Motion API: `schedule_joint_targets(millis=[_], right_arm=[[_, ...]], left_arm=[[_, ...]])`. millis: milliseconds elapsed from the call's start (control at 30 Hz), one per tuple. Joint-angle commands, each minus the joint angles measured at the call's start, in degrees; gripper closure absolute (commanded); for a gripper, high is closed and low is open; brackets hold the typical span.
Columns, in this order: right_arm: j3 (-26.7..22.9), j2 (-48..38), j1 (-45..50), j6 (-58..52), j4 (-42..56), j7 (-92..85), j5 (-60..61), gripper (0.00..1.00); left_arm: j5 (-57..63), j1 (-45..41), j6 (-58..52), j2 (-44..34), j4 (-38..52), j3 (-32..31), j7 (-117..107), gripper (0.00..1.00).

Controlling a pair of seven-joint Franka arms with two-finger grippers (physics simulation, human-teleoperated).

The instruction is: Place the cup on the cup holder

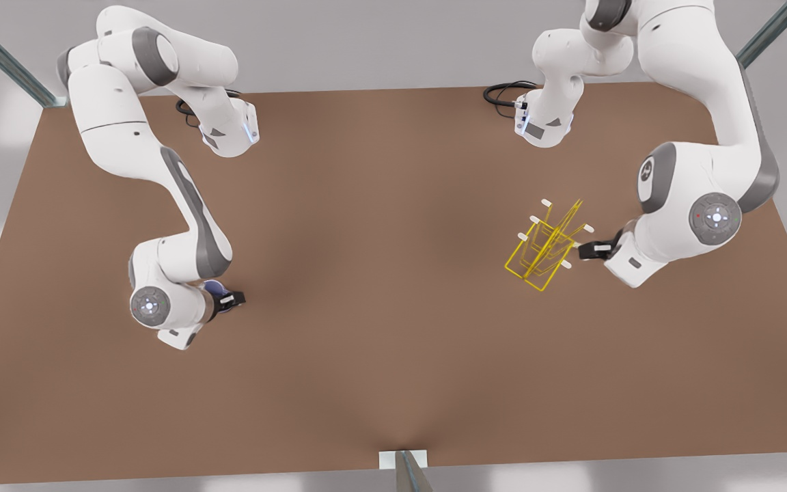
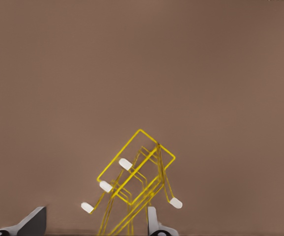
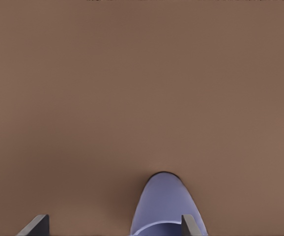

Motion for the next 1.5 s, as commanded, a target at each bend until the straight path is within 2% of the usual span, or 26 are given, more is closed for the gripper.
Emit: schedule_joint_targets(millis=[0, 167, 267, 567, 633, 700, 733, 767, 833, 900, 933, 1033, 1467], right_arm=[[0.0, 0.3, 0.5, 5.8, -0.3, 7.0, -0.5, 0.0], [-0.2, 0.3, 1.7, 7.3, -1.6, 8.1, -0.4, 0.0], [-0.2, -5.6, 3.8, 10.8, -10.1, 10.9, -0.5, 0.0], [0.5, -11.7, 3.8, 16.2, -20.5, 10.9, -4.4, 0.0], [0.4, -11.6, 3.7, 16.6, -20.7, 10.9, -4.5, 0.0], [0.4, -11.1, 3.2, 17.0, -20.6, 10.9, -4.5, 0.0], [0.4, -10.9, 3.0, 17.0, -20.6, 10.8, -4.4, 0.0], [0.4, -10.9, 2.8, 17.0, -20.6, 10.6, -4.4, 0.0], [0.5, -12.1, 1.3, 16.3, -20.9, 9.8, -4.5, 0.0], [0.6, -15.3, 0.9, 16.4, -23.8, 9.8, -4.5, 0.0], [0.6, -15.0, 0.7, 17.0, -23.8, 9.8, -4.5, 0.0], [0.6, -13.9, 0.4, 22.6, -24.9, 12.2, -4.4, 0.0], [0.6, -12.4, -1.9, 24.6, -25.0, 17.0, -3.9, 0.0]], left_arm=[[0.0, -0.1, -1.7, 0.0, 0.0, 0.0, 0.9, 0.0], [0.0, -0.2, -1.8, 0.0, 0.0, 0.0, 0.9, 0.0], [0.0, -0.5, -2.1, -0.1, 0.0, 0.0, 0.8, 0.0], [-0.4, -0.6, -3.1, -0.8, 0.9, -0.3, 0.1, 0.0], [0.8, -2.9, -3.1, 0.9, 4.8, -0.6, 0.8, 0.0], [-5.5, -2.3, -5.1, 0.1, 4.9, -0.6, -1.6, 0.0], [4.3, -4.4, -9.7, 0.3, 7.2, -1.7, -8.0, 0.0], [3.0, -4.4, -9.6, 0.8, 7.4, -3.6, -7.9, 0.0], [0.0, -3.8, -7.8, 2.7, 8.9, -3.1, -7.8, 0.0], [-5.9, -4.8, -6.4, 2.9, 9.0, -3.6, -8.2, 0.0], [-1.4, -5.9, -6.3, 3.1, 8.7, -3.6, -8.3, 0.0], [-0.6, -4.9, -6.3, 2.8, 8.7, -3.4, -8.5, 0.0], [-0.5, -5.2, -6.4, 2.9, 8.7, -3.3, -8.4, 0.0]])
